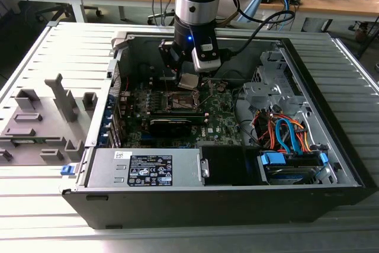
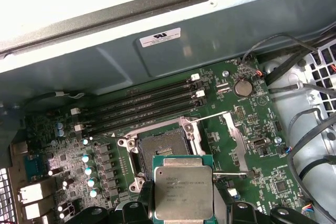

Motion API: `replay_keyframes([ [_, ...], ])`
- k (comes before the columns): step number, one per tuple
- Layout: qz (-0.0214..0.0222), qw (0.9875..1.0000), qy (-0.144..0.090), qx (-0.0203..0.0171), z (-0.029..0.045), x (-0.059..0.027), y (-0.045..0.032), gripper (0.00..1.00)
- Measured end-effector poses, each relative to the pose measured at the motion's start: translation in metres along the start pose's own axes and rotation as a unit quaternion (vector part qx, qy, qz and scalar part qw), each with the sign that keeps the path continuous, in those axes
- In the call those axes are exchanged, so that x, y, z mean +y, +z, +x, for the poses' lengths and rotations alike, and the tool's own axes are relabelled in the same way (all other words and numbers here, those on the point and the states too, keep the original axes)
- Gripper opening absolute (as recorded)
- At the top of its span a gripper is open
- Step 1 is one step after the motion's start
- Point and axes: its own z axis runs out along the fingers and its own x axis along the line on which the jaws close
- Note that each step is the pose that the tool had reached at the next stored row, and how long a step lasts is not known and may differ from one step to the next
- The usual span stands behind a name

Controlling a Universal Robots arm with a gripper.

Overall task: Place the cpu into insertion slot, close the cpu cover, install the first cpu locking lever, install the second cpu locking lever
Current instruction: 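Place the cpu into insertion slot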

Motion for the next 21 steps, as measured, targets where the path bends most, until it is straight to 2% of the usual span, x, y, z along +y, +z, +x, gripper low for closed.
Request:
replay_keyframes([
  [21, -0.0001, 1.0000, 0.006, -0.0005, 0.0000, 0.0000, 0.0000, 0.54],
])
